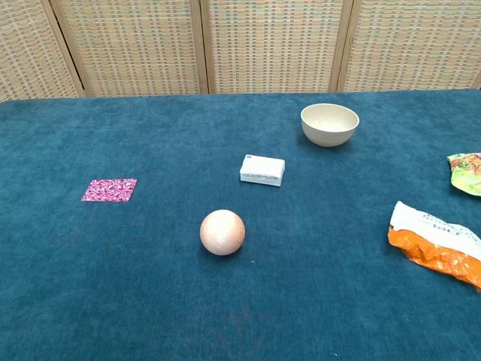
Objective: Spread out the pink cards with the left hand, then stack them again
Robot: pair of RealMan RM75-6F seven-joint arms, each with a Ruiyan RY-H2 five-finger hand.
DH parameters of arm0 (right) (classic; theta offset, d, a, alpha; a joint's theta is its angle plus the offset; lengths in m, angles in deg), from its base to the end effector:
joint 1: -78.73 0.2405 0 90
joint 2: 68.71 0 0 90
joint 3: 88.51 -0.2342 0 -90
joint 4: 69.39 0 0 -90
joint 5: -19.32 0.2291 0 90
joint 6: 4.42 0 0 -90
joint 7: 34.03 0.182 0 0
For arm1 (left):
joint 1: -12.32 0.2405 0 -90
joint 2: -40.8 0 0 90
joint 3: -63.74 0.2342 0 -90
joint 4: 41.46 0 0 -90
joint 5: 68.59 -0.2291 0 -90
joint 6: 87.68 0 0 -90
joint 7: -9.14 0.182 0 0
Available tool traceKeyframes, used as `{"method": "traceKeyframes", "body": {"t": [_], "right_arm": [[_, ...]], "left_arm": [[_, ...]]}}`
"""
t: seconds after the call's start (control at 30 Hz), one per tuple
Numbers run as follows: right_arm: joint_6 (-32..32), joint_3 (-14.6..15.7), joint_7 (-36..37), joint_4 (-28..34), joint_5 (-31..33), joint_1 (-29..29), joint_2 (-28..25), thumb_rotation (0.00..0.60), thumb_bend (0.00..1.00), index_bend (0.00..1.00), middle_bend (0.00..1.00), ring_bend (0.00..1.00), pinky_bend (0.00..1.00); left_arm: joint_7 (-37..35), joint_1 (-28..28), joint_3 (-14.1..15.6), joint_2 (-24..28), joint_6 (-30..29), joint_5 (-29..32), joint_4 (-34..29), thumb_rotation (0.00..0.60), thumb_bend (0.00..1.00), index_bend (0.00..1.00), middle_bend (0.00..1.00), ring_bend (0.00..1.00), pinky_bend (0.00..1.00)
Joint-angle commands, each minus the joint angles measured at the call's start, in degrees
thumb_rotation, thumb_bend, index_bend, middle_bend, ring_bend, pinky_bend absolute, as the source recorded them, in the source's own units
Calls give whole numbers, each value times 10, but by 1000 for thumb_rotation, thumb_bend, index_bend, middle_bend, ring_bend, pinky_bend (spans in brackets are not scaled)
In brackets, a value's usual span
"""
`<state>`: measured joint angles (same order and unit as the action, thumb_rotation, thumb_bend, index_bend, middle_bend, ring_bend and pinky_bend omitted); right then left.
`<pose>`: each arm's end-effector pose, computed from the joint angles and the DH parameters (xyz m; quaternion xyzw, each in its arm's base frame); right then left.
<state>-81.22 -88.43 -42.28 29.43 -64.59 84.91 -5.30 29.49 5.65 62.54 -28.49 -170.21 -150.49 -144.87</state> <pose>-0.2893 -0.2082 0.0931 0.6408 -0.4278 0.3190 0.5520 -0.2518 0.2146 0.0794 -0.6252 -0.3938 -0.3404 0.5815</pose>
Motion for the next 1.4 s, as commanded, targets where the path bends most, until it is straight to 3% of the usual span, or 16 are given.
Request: {"method": "traceKeyframes", "body": {"t": [0.03,0.73,1.0,1.4], "right_arm": [[1,0,0,0,1,0,0,600,105,0,0,0,0],[-24,-1,17,-6,-25,-4,2,600,105,0,0,0,0],[-76,-12,46,-40,-59,-12,29,600,105,0,0,0,0],[-72,-13,51,-44,-52,-13,26,600,105,0,0,0,0]], "left_arm": [[0,0,0,0,0,1,0,600,178,0,0,0,0],[0,2,1,2,-3,-3,-4,600,178,0,0,0,0],[3,1,1,0,-2,-2,-3,600,178,0,0,0,0],[9,-1,2,-4,6,4,0,600,178,0,0,0,0]]}}
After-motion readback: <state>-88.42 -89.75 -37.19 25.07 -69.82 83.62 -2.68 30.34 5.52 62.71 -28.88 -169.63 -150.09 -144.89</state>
